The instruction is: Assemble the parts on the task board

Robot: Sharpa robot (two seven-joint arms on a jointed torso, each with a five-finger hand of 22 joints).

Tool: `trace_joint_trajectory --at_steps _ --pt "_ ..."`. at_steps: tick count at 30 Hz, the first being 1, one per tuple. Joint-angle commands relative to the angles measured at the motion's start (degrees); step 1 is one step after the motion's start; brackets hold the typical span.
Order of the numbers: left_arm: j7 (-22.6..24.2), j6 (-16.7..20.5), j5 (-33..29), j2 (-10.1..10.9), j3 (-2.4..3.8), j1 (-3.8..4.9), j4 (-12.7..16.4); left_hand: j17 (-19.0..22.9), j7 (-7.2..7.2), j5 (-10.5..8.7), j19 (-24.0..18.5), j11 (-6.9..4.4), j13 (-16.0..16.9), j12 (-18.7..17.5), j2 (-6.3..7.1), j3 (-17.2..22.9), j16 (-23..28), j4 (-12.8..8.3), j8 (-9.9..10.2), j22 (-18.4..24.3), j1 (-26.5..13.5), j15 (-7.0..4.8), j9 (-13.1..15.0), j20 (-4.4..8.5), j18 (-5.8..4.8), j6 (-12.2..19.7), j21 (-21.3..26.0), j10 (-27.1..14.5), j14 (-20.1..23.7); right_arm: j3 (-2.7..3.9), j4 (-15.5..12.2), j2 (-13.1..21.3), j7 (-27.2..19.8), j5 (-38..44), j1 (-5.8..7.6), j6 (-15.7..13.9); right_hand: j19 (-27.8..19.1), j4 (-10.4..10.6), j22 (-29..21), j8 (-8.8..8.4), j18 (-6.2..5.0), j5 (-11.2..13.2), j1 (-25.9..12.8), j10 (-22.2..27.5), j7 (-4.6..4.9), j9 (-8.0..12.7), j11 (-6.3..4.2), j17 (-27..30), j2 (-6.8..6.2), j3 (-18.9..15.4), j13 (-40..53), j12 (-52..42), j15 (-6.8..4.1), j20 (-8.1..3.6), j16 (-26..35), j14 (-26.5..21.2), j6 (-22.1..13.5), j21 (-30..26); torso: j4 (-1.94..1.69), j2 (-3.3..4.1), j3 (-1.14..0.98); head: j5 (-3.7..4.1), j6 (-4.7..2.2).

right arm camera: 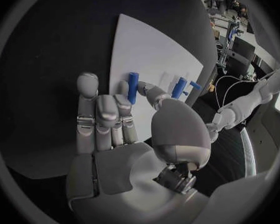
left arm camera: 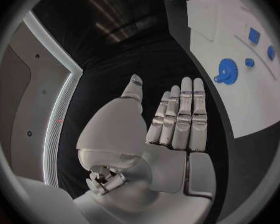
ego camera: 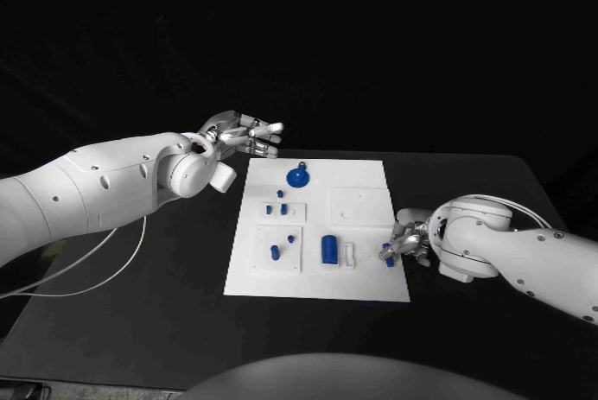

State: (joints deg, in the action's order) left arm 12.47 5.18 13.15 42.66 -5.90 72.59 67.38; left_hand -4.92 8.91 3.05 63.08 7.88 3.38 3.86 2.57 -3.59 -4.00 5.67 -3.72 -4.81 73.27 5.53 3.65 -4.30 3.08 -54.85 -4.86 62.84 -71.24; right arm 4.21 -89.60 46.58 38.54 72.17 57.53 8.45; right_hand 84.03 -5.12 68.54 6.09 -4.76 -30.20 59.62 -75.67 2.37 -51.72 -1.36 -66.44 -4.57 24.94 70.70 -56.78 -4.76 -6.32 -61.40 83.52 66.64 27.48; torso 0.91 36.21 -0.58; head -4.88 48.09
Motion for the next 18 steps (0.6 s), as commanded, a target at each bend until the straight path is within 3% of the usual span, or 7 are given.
trace_joint_trajectory --at_steps 1,10,18 --pt "0.00 -1.20 0.34 -0.16 0.03 -0.01 0.07 0.08 0.33 -0.35 0.05 -0.06 0.08 -0.22 0.10 -0.06 0.20 0.12 0.02 0.09 0.03 0.20 0.07 -0.26 -0.80 -0.03 0.25 -0.33 0.26 -1.37 -0.50 -0.33 -0.48 -7.03 -1.84 1.75 2.13 -9.64 -0.15 -2.49 -0.23 -0.38 1.68 -0.15 2.52 37.32 -0.21 -0.07 1.44 8.45 -0.04 -0.27 0.03 0.30 -0.12 0.03 -3.68 -0.38 0.00 -0.02 0.01 -0.03 -0.01" --pt "-0.14 -1.42 0.66 -0.20 0.01 -0.01 0.04 0.05 0.33 -0.35 0.00 -0.04 0.09 -0.21 0.03 -0.18 0.20 -0.01 0.02 0.10 -0.02 0.22 0.07 -0.29 -0.79 -0.07 0.26 -0.41 0.32 0.32 -1.41 -0.12 -0.28 -11.07 -1.29 0.80 2.27 -9.48 -0.53 -2.46 -0.12 -1.90 1.82 -0.21 2.29 37.84 -0.32 0.02 1.52 5.07 -0.17 -0.18 -0.08 0.19 0.05 0.05 -3.04 -1.08 -0.06 0.00 0.01 -0.11 -0.08" --pt "-0.17 -1.58 0.85 -0.27 0.01 -0.01 0.05 0.05 0.33 -0.35 0.00 -0.04 0.09 -0.21 0.03 -0.18 0.20 -0.01 0.02 0.10 -0.02 0.22 0.07 -0.29 -0.79 -0.07 0.26 -0.41 0.32 0.77 -1.08 -0.66 0.11 -12.87 -0.60 0.80 2.28 -9.56 -0.55 -2.47 -0.09 -2.02 1.82 -0.22 2.26 37.95 -0.33 -0.04 1.57 4.58 -0.20 -0.16 -0.10 0.16 0.02 0.05 -2.95 -1.04 -0.01 0.00 0.04 -0.16 -0.15"
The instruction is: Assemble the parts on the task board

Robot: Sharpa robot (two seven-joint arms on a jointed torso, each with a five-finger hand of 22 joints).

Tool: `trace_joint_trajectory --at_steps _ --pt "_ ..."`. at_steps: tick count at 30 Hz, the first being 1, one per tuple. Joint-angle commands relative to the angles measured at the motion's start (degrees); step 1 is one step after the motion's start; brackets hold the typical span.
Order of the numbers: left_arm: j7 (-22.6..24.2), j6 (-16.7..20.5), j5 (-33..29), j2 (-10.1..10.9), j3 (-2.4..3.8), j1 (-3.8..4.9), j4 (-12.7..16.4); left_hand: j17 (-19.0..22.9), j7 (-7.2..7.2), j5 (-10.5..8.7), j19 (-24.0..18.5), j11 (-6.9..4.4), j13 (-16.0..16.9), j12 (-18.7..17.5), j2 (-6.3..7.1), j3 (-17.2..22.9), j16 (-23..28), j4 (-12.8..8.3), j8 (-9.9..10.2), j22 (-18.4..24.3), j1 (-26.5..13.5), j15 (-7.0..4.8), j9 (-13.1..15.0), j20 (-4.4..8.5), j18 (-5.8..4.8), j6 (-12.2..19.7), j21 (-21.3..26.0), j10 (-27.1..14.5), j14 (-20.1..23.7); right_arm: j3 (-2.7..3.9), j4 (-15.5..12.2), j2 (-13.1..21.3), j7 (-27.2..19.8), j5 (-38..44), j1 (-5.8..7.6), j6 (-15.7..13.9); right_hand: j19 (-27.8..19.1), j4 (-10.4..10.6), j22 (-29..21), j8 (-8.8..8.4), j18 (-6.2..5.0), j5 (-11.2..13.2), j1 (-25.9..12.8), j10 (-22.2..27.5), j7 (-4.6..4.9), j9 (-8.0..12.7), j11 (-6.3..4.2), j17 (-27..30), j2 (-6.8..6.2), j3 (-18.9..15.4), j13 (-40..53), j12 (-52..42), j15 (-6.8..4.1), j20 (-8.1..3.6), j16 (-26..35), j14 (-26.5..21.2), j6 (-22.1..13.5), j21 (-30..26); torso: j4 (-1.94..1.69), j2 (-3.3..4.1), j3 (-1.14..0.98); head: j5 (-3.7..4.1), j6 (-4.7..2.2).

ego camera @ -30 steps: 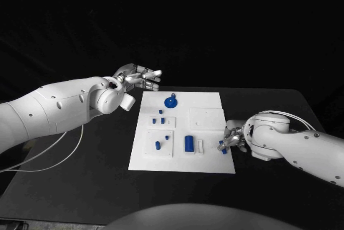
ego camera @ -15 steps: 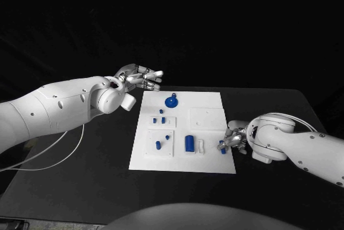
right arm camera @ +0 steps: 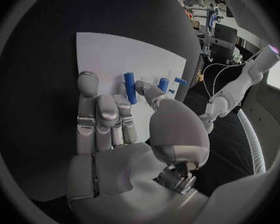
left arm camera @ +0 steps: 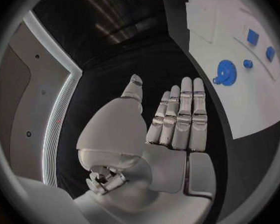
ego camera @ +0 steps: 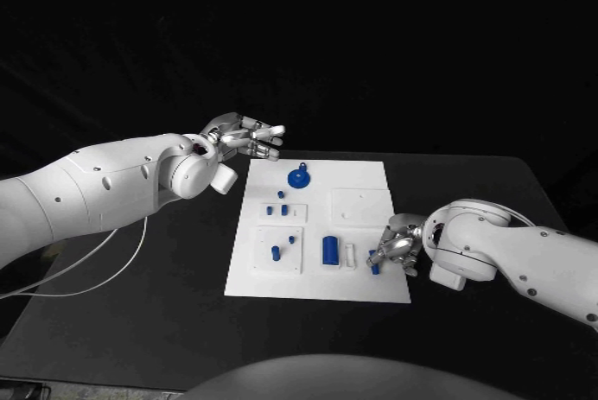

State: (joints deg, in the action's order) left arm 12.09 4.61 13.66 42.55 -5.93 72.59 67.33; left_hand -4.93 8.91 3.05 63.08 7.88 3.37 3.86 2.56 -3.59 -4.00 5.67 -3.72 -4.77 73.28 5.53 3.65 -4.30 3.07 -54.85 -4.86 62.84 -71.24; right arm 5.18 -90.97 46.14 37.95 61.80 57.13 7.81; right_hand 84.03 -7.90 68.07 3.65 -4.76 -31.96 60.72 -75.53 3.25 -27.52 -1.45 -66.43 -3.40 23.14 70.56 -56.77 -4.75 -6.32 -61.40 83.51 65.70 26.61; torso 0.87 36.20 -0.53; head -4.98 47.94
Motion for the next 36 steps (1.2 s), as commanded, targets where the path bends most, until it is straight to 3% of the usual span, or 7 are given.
trace_joint_trajectory --at_steps 1,9,17,27,31,33,36 --pt "0.20 -1.04 0.35 -0.17 0.04 -0.01 0.09 0.06 0.33 -0.35 0.00 -0.03 0.09 -0.21 0.03 -0.18 0.20 -0.01 0.02 0.05 -0.02 0.22 0.07 -0.30 -0.79 -0.07 0.26 -0.41 0.32 -0.19 0.31 -0.31 0.73 -2.63 -0.14 1.37 2.28 -6.73 -0.09 -0.03 -0.09 -0.24 0.67 -0.36 1.37 13.77 -0.24 -0.04 0.40 6.27 -0.05 -0.16 -0.11 0.16 0.03 0.06 -2.01 -0.19 0.03 0.01 -0.02 -0.06 0.02" --pt "0.16 -1.12 0.47 -0.17 0.03 -0.01 0.11 0.06 0.33 -0.35 0.00 -0.03 0.09 -0.21 0.03 -0.18 0.20 -0.01 0.02 0.05 -0.02 0.22 0.07 -0.30 -0.79 -0.07 0.26 -0.41 0.32 0.00 0.50 -1.23 0.51 -3.01 0.07 0.56 2.29 -6.51 -0.20 -0.03 -0.12 -0.55 0.54 -0.37 1.33 13.85 -0.27 -0.02 0.35 5.78 -0.06 -0.14 -0.17 0.11 0.10 0.04 -2.01 -0.34 0.00 0.01 -0.06 -0.09 0.02" --pt "0.28 -1.20 0.88 -0.23 0.03 -0.01 0.11 0.05 0.31 -0.35 -0.03 -0.02 0.09 -0.21 -0.08 -0.22 0.20 -0.14 0.00 0.06 -0.01 0.23 0.08 -0.31 -0.78 -0.12 0.26 -0.48 0.37 0.70 1.67 -2.47 0.21 -3.07 0.12 0.41 2.29 -6.37 -0.28 -0.01 -0.11 -0.66 0.50 -0.37 1.27 13.89 -0.30 0.02 0.32 5.45 -0.09 -0.10 -0.18 0.10 0.15 0.05 -1.88 -0.37 0.06 -0.01 -0.04 -0.10 -0.04" --pt "0.28 -1.30 1.06 -0.37 0.03 0.00 0.05 0.06 0.28 -0.35 -0.07 -0.02 0.09 -0.21 -0.09 -0.29 0.23 -0.21 0.00 0.07 -0.01 0.26 0.08 -0.32 -0.79 -0.24 0.28 -0.48 0.46 0.81 3.09 -3.89 0.47 -3.31 0.25 1.70 2.27 -5.99 -0.41 -0.03 -0.03 -0.09 0.54 -0.37 1.16 13.93 -0.31 -0.06 0.49 4.49 -0.11 -0.07 -0.17 0.11 0.09 0.08 -1.65 -0.43 0.06 -0.02 0.01 -0.06 0.02" --pt "0.25 -1.33 1.09 -0.39 0.03 0.00 0.05 0.06 0.28 -0.35 -0.07 -0.02 0.09 -0.21 -0.09 -0.29 0.23 -0.21 0.00 0.07 -0.01 0.26 0.08 -0.32 -0.79 -0.24 0.28 -0.48 0.46 0.78 3.42 -4.36 0.80 -3.37 0.26 2.36 2.30 -5.53 -0.59 -0.04 0.05 0.26 0.83 -0.39 1.04 13.95 -0.34 -0.03 1.02 2.04 -0.14 -0.05 -0.14 0.14 0.18 0.10 -1.56 -0.49 -0.01 -0.01 -0.02 -0.08 0.09" --pt "0.24 -1.31 1.10 -0.38 0.03 0.00 0.04 0.06 0.28 -0.35 -0.07 -0.02 0.09 -0.21 -0.09 -0.29 0.23 -0.21 0.00 0.07 -0.01 0.26 0.08 -0.32 -0.79 -0.24 0.28 -0.48 0.46 0.71 3.58 -4.60 0.94 -3.38 0.26 2.73 2.27 -5.33 -0.69 -0.04 0.05 0.97 0.72 -0.32 1.00 13.99 -0.31 0.00 1.19 1.43 -0.23 0.08 -0.13 0.15 0.22 0.10 -1.58 -0.63 -0.02 -0.01 -0.01 -0.07 0.09" --pt "0.22 -1.30 1.11 -0.38 0.02 0.00 0.03 0.06 0.28 -0.35 -0.07 -0.02 0.09 -0.21 -0.09 -0.29 0.23 -0.21 0.00 0.07 -0.01 0.26 0.08 -0.32 -0.79 -0.24 0.28 -0.48 0.46 0.59 3.68 -4.92 1.03 -3.39 0.26 3.06 2.27 -4.89 -0.86 -0.04 0.09 4.22 0.62 -0.34 0.86 14.02 -0.31 0.06 1.45 0.31 -0.33 0.18 -0.10 0.19 0.32 0.10 -1.50 -0.82 0.02 0.00 -0.01 -0.11 0.15"
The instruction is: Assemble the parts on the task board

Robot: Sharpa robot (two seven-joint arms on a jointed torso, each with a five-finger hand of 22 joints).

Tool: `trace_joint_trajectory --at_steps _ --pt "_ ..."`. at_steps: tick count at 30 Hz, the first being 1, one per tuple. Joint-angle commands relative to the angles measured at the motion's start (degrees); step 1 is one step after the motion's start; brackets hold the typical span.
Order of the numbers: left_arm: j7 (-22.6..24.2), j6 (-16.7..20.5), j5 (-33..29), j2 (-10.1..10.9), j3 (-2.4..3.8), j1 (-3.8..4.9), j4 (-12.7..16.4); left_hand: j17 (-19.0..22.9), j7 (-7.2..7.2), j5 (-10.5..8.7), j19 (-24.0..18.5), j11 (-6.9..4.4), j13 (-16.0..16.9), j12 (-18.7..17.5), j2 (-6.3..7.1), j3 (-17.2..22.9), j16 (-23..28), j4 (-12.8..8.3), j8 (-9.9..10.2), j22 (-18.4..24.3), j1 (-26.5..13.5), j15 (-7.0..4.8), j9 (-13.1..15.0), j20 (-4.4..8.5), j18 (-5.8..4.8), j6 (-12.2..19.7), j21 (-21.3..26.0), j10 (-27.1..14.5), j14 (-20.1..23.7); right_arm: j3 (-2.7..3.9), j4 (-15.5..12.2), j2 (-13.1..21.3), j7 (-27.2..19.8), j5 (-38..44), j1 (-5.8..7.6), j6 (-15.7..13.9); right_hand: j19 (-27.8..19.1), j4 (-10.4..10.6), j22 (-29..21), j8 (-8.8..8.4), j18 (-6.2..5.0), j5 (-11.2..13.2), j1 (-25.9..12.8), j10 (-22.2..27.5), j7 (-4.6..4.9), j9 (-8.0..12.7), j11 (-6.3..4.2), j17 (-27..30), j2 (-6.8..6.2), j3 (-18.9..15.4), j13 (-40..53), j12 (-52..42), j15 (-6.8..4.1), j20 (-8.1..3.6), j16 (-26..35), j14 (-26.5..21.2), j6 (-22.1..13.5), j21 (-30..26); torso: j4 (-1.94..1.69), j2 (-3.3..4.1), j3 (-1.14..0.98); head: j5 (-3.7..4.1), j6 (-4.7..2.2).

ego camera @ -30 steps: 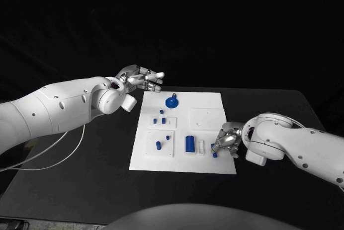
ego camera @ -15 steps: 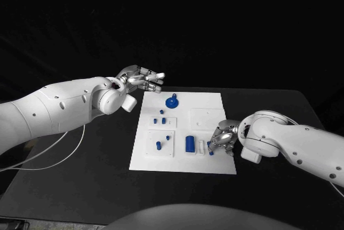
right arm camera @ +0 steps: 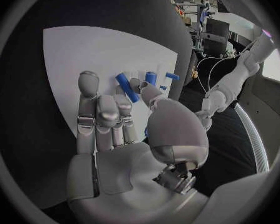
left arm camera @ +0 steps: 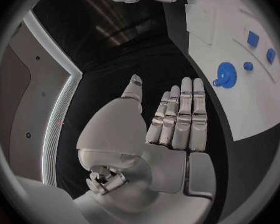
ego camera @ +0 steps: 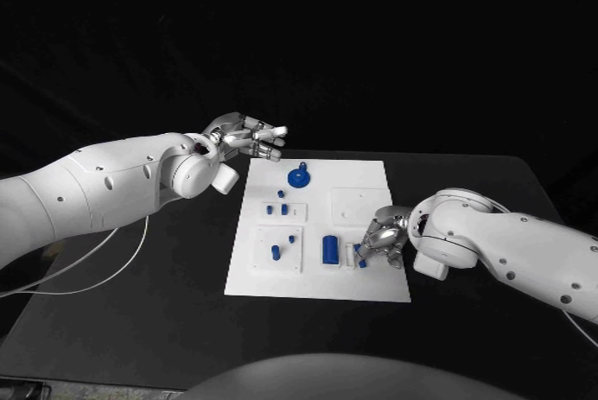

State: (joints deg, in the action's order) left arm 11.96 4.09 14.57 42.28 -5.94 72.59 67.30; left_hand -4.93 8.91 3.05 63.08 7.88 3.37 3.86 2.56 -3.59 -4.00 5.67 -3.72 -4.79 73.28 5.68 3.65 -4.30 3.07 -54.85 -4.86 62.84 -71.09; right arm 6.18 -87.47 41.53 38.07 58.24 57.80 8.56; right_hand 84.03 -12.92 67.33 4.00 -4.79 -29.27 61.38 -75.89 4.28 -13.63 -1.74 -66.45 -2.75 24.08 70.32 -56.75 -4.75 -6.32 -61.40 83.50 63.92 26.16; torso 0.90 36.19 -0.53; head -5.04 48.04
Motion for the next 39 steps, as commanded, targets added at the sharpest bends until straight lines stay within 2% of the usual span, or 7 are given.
trace_joint_trajectory --at_steps 1,5,8,11,30,34,39 --pt "0.33 -0.78 0.21 -0.11 0.03 0.00 0.06 0.07 0.28 -0.35 -0.07 -0.01 0.09 -0.21 -0.09 -0.29 0.23 -0.21 0.00 0.09 -0.02 0.11 0.08 -0.32 -0.79 -0.25 0.28 -0.49 0.31 -0.46 0.17 -0.42 0.90 0.17 -0.41 2.37 2.27 0.36 -0.18 -0.38 0.13 3.20 -0.01 -0.03 -0.25 0.12 -0.02 0.08 0.89 -1.22 -0.09 0.12 -0.09 0.20 0.31 0.13 0.37 -0.42 -0.01 0.03 -0.03 -0.09 0.07" --pt "0.24 -0.86 0.22 -0.14 0.03 0.00 0.02 0.07 0.28 -0.35 -0.07 -0.01 0.09 -0.21 -0.09 -0.29 0.23 -0.21 0.00 0.09 -0.02 0.11 0.08 -0.32 -0.79 -0.25 0.28 -0.49 0.31 -0.59 -0.39 -0.85 0.79 0.93 -0.41 2.02 2.31 2.13 -0.49 -0.40 0.17 13.44 0.00 -0.28 -0.62 0.15 0.01 0.15 1.48 -5.12 -0.22 0.09 -0.03 0.24 0.41 0.17 0.61 -0.66 0.01 0.03 -0.07 -0.24 0.11" --pt "0.11 -0.95 0.31 -0.16 0.03 0.00 -0.02 0.07 0.32 -0.35 -0.09 0.03 0.08 -0.23 -0.13 -0.34 0.21 -0.29 0.02 0.09 -0.04 0.13 0.07 -0.35 -0.78 -0.18 0.28 -0.64 0.36 -0.62 -0.82 -1.10 0.62 1.46 -0.41 1.61 2.34 3.44 -0.67 -0.39 0.19 16.95 0.49 -0.40 -0.71 0.28 0.03 0.23 1.85 -7.38 -0.30 0.05 -0.01 0.27 0.51 0.17 0.71 -0.65 0.01 0.03 -0.10 -0.23 0.15" --pt "0.04 -1.01 0.37 -0.19 0.03 0.00 -0.03 0.08 0.32 -0.35 -0.11 0.05 0.08 -0.23 -0.07 -0.33 0.22 -0.27 0.01 0.10 -0.05 0.15 0.07 -0.36 -0.78 -0.18 0.29 -0.72 0.40 -0.63 -0.96 -1.19 0.57 1.67 -0.41 1.39 2.35 4.69 -0.94 -0.39 0.23 17.35 1.70 -0.40 -0.76 0.60 0.03 0.22 1.93 -9.11 -0.42 0.06 -0.06 0.23 0.51 0.19 0.88 -0.53 -0.04 0.02 -0.06 -0.27 0.18" --pt "-0.13 -1.31 0.50 -0.48 0.02 0.00 -0.17 0.09 0.32 -0.35 -0.15 0.07 0.09 -0.21 -0.05 -0.17 0.21 -0.15 0.01 0.10 -0.06 0.18 0.07 -0.39 -0.75 -0.19 0.29 -0.82 0.47 -0.65 -0.30 -1.29 0.75 2.67 -0.41 1.28 2.27 7.70 -1.50 -0.38 0.31 19.49 0.95 -0.34 -1.05 0.74 -0.10 0.31 1.53 -10.40 -0.83 0.39 -0.13 0.14 0.71 0.19 1.67 -0.48 0.04 0.01 -0.07 -0.33 0.20" --pt "-0.17 -1.35 0.52 -0.52 0.02 0.00 -0.19 0.09 0.32 -0.35 -0.15 0.07 0.09 -0.21 -0.05 -0.17 0.21 -0.15 0.01 0.10 -0.06 0.18 0.07 -0.39 -0.75 -0.19 0.29 -0.82 0.47 -0.65 -0.28 -1.39 0.63 2.75 -0.41 1.34 2.27 9.70 -1.63 -0.38 0.31 21.55 -0.23 -0.37 -1.06 0.69 -0.06 0.38 0.77 -10.56 -0.93 0.44 -0.10 0.15 0.80 0.18 1.78 -0.50 0.02 0.03 -0.08 -0.29 0.22" --pt "-0.27 -1.41 0.57 -0.56 0.02 0.00 -0.23 0.08 0.35 -0.35 -0.16 0.08 0.09 -0.20 0.02 -0.14 0.21 -0.13 0.05 0.10 -0.04 0.19 0.06 -0.41 -0.73 -0.10 0.29 -0.86 0.50 -0.65 -0.35 -1.48 0.37 2.78 -0.41 1.41 2.26 13.14 -1.76 -0.36 0.27 23.26 -0.17 -0.39 -1.00 0.37 -0.01 0.37 -1.68 -9.21 -1.05 0.44 -0.06 0.19 0.81 0.20 1.91 -0.41 -0.01 0.00 -0.08 -0.29 0.25"
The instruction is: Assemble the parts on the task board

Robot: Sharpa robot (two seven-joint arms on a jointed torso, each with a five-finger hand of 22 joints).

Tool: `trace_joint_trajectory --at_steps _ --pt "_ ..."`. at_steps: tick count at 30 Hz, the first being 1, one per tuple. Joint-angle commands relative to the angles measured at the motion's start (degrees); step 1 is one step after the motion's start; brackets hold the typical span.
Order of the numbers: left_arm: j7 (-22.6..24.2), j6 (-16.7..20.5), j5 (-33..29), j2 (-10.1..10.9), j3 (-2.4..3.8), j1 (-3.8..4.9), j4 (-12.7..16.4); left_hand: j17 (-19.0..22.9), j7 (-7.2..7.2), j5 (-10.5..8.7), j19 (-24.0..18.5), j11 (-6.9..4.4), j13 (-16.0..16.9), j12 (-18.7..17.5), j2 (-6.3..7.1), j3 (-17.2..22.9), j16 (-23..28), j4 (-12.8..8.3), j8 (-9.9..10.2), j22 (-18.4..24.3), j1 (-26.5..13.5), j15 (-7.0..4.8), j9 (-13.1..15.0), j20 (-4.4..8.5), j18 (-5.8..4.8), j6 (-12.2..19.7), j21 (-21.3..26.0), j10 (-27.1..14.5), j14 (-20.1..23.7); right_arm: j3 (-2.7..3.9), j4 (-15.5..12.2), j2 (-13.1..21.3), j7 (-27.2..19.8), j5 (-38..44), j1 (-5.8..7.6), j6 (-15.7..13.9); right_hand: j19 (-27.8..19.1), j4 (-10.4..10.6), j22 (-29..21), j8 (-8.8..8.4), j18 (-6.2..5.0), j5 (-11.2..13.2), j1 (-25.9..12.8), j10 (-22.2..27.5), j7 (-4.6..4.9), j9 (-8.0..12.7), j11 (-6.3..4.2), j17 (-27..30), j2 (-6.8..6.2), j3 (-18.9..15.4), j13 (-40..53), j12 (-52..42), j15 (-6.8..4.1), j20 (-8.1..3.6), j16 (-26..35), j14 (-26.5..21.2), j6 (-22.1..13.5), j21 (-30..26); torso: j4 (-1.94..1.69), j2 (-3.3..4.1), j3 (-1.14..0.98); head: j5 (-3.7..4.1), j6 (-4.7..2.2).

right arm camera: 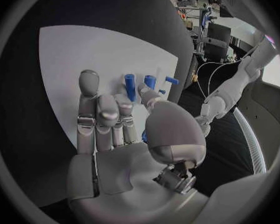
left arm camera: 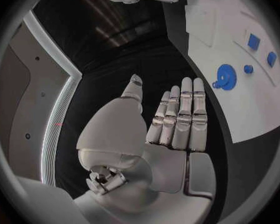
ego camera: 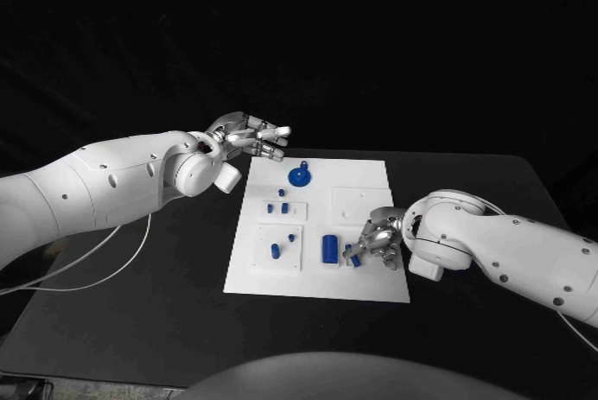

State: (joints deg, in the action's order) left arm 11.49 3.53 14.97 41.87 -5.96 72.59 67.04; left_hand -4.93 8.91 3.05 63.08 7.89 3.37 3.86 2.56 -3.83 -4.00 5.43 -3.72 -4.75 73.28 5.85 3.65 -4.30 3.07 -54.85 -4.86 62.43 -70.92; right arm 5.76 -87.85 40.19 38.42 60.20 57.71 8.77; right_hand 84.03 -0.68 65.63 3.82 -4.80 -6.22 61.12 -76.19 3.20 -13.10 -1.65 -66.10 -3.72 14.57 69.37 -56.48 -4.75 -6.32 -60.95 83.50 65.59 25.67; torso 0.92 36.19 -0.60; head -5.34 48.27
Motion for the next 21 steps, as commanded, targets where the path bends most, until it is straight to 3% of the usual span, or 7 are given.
trace_joint_trajectory --at_steps 1,8,21 --pt "0.19 -0.87 0.19 -0.16 0.03 0.00 0.03 0.08 0.35 -0.35 -0.16 0.07 0.09 -0.20 0.02 0.10 0.21 0.11 0.05 0.07 -0.04 0.01 0.06 -0.41 -0.73 -0.10 0.29 -0.45 0.32 -0.23 0.00 -0.15 0.00 0.83 -0.31 1.21 2.24 1.65 -0.12 -0.17 0.27 0.26 0.25 -0.11 0.15 -0.26 -0.10 0.00 -1.19 0.61 -0.11 0.14 -0.08 0.21 0.34 0.20 0.29 0.03 -0.03 0.00 -0.01 0.01 0.02" --pt "0.10 -1.06 0.34 -0.19 0.02 0.00 0.00 0.08 0.35 -0.34 -0.20 0.11 0.09 -0.21 0.11 0.17 0.21 0.17 0.01 0.08 -0.05 0.03 0.07 -0.44 -0.73 -0.11 0.30 -0.54 0.38 -0.23 -0.18 -0.17 -0.23 0.83 -0.31 1.20 2.24 4.48 -0.30 -0.19 0.24 1.46 0.52 -0.05 0.13 -0.59 -0.03 0.08 -2.97 1.07 -0.26 0.23 -0.05 0.22 0.49 0.19 0.23 0.00 0.01 0.00 0.02 -0.06 0.06" --pt "0.03 -1.10 0.76 -0.15 0.01 -0.01 -0.07 0.06 0.34 -0.34 -0.25 0.13 0.09 -0.20 0.11 0.33 0.21 0.25 0.00 0.08 0.00 0.06 0.08 -0.47 -0.72 -0.17 0.31 -0.62 0.45 -0.23 -1.65 0.83 -0.63 0.84 -0.33 1.38 2.26 6.79 -0.41 -0.17 0.21 2.42 -0.01 -0.07 0.06 -0.94 -0.05 0.06 -3.96 1.11 -0.34 0.25 -0.09 0.19 0.53 0.19 0.48 0.02 0.01 0.05 -0.02 -0.09 0.19"
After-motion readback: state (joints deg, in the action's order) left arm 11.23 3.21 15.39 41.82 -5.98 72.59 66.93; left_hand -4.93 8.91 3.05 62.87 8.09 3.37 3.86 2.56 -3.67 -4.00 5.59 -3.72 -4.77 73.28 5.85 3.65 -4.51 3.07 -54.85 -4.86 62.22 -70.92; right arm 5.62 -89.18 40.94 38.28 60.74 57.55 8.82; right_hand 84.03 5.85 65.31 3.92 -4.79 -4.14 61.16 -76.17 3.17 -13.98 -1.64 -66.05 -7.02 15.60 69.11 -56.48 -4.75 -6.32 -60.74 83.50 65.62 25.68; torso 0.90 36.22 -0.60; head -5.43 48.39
